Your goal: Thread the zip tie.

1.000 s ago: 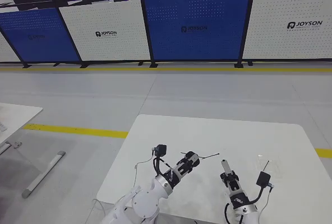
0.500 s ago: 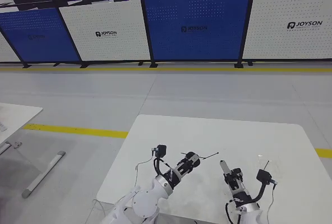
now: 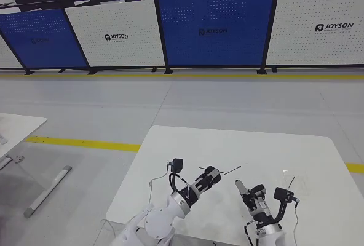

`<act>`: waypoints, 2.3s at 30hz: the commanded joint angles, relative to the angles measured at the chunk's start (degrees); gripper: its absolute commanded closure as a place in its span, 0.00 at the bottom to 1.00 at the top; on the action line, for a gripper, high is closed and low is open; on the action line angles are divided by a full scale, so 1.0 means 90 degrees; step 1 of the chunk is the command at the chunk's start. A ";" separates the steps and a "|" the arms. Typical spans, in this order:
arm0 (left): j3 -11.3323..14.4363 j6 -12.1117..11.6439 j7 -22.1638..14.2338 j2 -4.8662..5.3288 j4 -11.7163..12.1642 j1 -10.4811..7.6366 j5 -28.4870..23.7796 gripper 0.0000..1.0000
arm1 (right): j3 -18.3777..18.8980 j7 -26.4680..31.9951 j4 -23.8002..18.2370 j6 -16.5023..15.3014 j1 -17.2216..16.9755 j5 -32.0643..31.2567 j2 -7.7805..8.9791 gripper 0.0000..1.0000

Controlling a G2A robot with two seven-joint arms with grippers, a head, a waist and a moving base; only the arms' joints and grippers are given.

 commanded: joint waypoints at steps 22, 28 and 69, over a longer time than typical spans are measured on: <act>-0.0072 0.0225 -0.0354 -0.0011 -0.0140 0.0029 -0.0898 1.00 | 0.0214 0.0177 -0.0002 -0.0651 0.0006 -0.1902 0.0182 0.00; 0.0113 0.0336 -0.0216 -0.0042 -0.0146 -0.0035 -0.0819 1.00 | -0.0012 0.0160 0.0037 -0.0002 0.0187 -0.2868 0.0166 0.00; 0.0340 0.0325 -0.0296 -0.0067 0.0134 -0.0242 -0.0569 1.00 | -0.0132 0.0316 0.0070 -0.0930 0.0427 -0.2481 0.0240 0.68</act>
